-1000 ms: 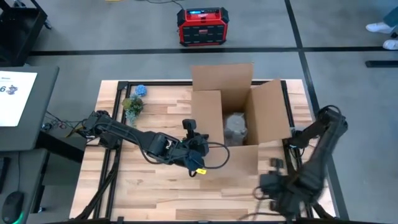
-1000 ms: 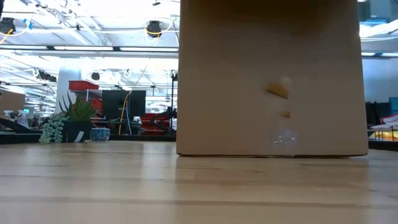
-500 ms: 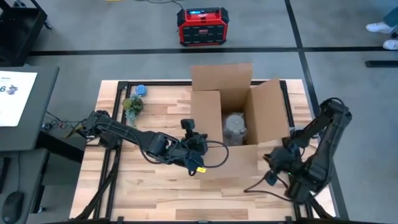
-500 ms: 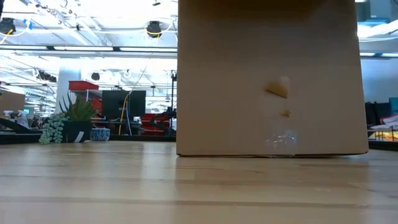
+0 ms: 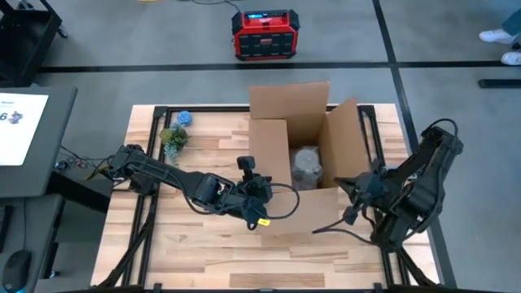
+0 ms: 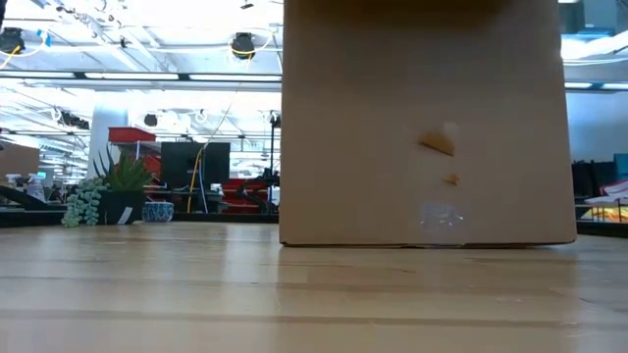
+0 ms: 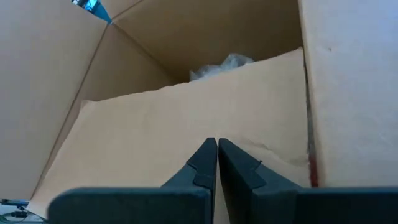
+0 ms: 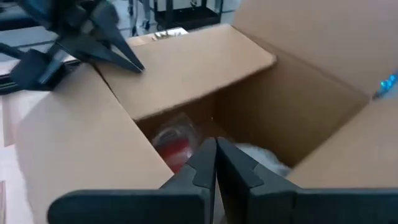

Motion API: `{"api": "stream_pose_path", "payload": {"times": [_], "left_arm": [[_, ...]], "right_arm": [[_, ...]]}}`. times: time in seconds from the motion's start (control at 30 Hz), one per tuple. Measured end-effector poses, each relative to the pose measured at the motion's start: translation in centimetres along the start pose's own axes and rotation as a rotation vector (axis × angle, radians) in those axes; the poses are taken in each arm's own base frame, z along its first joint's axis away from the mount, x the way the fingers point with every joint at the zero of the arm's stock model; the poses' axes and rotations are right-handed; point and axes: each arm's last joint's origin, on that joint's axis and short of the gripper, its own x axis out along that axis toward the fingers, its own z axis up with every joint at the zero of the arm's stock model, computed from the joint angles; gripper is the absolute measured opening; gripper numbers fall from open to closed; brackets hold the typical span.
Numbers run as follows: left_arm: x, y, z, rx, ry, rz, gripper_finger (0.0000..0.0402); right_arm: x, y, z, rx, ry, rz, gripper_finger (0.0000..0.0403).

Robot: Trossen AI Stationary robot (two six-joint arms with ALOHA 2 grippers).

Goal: Wrap mug
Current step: Close the cardboard box

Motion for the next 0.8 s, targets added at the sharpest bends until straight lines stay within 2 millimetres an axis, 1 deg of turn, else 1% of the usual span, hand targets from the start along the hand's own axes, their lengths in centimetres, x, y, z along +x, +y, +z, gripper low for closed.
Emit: {"api": "stream_pose_path", "payload": {"times": [0.13,0.23,0.3,0.4,0.47,0.57,0.73,0.8], "left_arm": [[0.0,0.0,0.2,0.004,-0.013,-0.002,0.0000],[0.0,-0.1,0.2,-0.003,-0.013,-0.002,0.0000],[0.0,-0.1,0.2,-0.003,-0.013,-0.002,0.0000],[0.0,-0.1,0.2,-0.004,-0.013,-0.002,0.0000],[0.0,-0.1,0.2,-0.009,-0.013,-0.002,0.0000],[0.0,-0.1,0.2,-0.014,-0.014,-0.002,0.0000],[0.0,-0.1,0.2,-0.028,-0.014,-0.002,0.0000],[0.0,-0.1,0.2,-0.029,-0.014,-0.002,0.0000]], "right_arm": [[0.5,0.2,1.1,-0.078,-0.010,0.000,0.0000],[0.4,0.5,2.0,-0.184,-0.036,0.011,0.0000],[-0.2,0.3,3.5,-0.230,-0.106,-0.002,0.0000],[-1.3,-0.9,6.2,-0.242,-0.214,-0.055,0.0000],[-1.4,-2.3,8.3,-0.213,-0.223,-0.096,0.0000],[-0.6,-4.9,10.6,-0.176,-0.189,-0.186,0.0000],[2.2,-9.8,13.1,-0.068,-0.013,-0.302,0.0000],[3.5,-12.4,13.8,-0.037,0.057,-0.395,0.0000]]}}
